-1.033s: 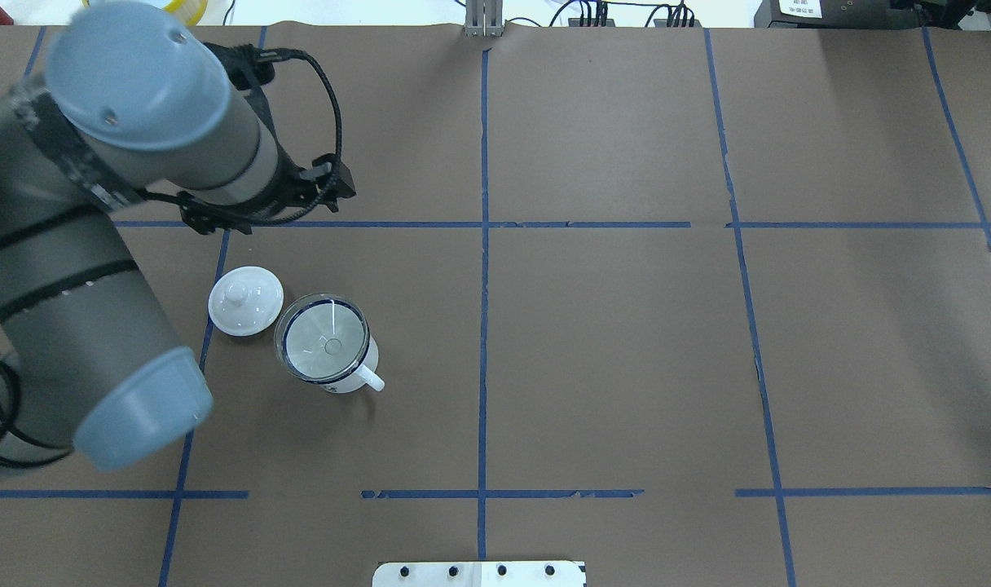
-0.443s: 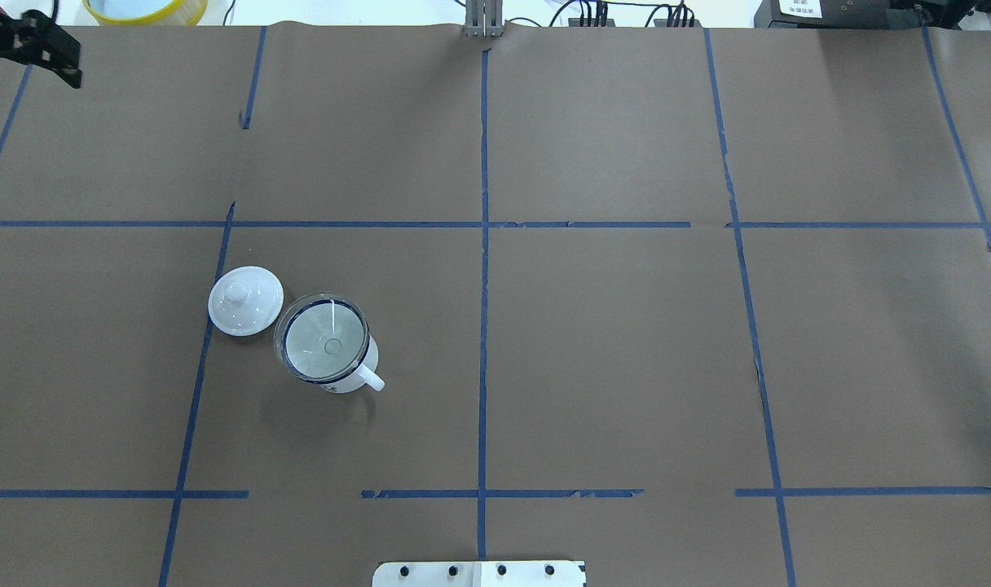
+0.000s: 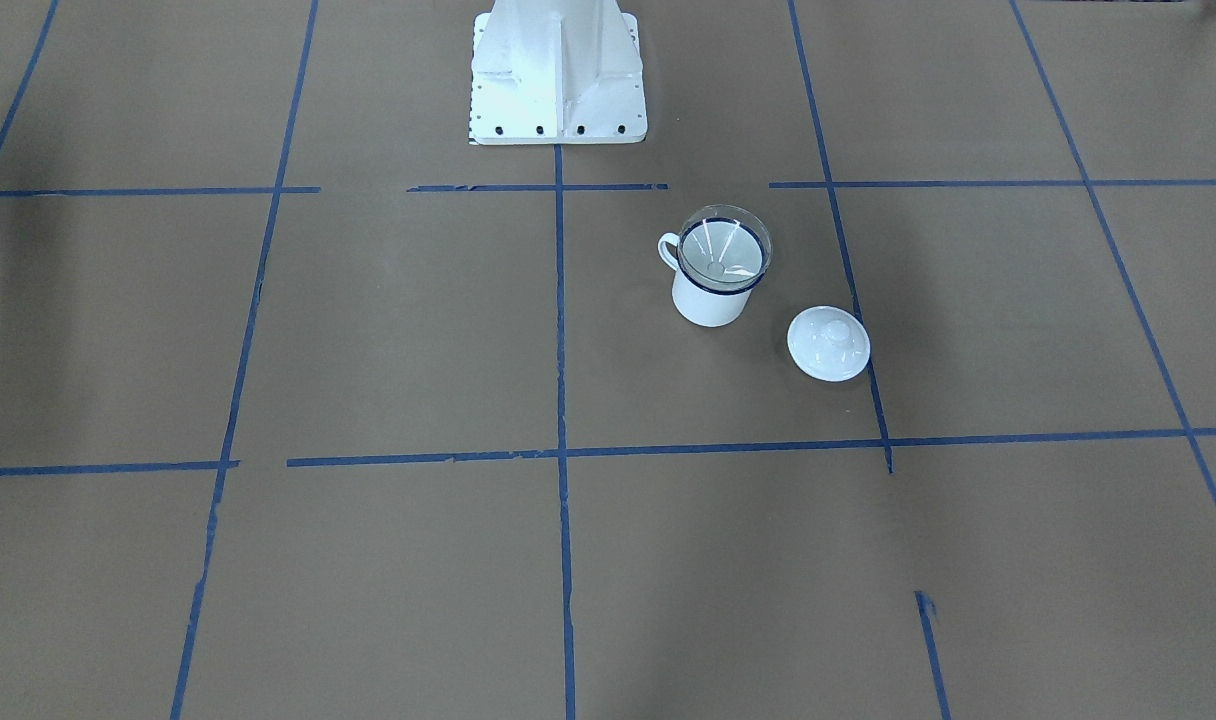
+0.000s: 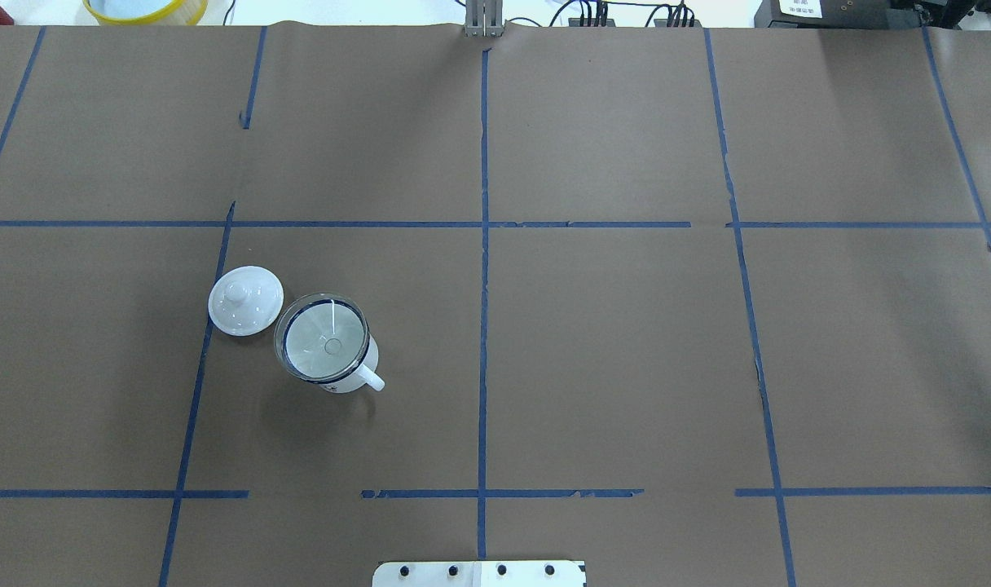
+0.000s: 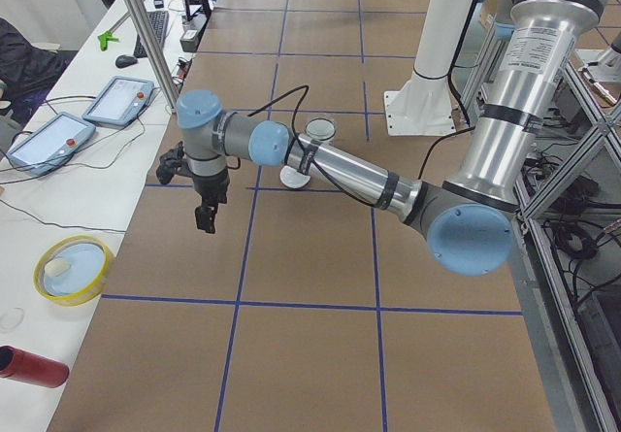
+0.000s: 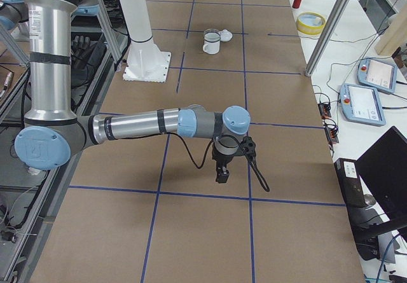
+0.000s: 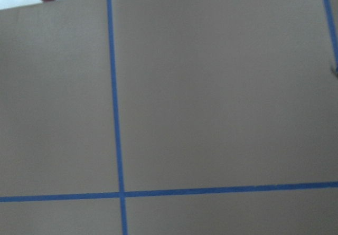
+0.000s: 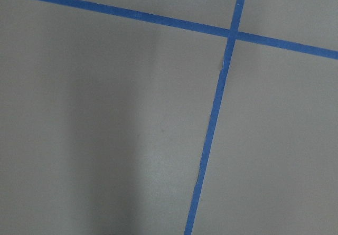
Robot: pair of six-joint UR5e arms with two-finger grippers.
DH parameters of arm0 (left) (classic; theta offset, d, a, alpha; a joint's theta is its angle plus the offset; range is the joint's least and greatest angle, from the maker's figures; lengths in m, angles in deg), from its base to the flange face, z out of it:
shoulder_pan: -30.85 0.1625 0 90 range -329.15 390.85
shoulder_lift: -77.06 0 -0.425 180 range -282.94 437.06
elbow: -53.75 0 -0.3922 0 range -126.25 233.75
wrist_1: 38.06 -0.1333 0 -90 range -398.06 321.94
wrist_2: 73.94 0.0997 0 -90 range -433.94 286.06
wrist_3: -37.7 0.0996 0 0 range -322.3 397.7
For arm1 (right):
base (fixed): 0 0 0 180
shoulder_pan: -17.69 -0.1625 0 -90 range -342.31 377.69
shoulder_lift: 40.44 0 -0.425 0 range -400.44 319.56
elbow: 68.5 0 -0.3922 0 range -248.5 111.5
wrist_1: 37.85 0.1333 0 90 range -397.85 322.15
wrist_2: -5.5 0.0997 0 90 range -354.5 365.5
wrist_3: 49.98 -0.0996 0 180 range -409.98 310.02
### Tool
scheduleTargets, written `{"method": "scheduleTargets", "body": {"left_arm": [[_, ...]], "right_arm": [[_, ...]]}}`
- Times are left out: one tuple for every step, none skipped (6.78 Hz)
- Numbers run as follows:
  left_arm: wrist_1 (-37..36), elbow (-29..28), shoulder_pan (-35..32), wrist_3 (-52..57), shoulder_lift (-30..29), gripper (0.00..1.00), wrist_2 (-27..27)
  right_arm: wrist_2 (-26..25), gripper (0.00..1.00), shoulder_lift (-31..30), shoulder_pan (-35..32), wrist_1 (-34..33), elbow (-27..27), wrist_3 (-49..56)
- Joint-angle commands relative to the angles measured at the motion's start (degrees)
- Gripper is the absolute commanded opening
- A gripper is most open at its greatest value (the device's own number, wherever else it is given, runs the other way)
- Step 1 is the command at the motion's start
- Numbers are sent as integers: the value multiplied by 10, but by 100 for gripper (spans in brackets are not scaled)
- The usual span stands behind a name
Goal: Place funnel on cup
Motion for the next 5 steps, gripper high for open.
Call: {"method": "scheduleTargets", "body": {"left_arm": [[13, -8, -53, 87, 77, 100, -20], [13, -11, -53, 89, 97, 100, -20], [13, -18, -54, 99, 101, 100, -21], [14, -39, -54, 131, 101, 100, -40], [17, -58, -54, 136, 101, 100, -69]], "right_arm": [[0, 100, 1, 0, 0, -1, 0], [0, 100, 0, 0, 0, 0, 0], [0, 100, 0, 0, 0, -1, 0], [0, 100, 0, 0, 0, 0, 0], [0, 100, 0, 0, 0, 0, 0]]}}
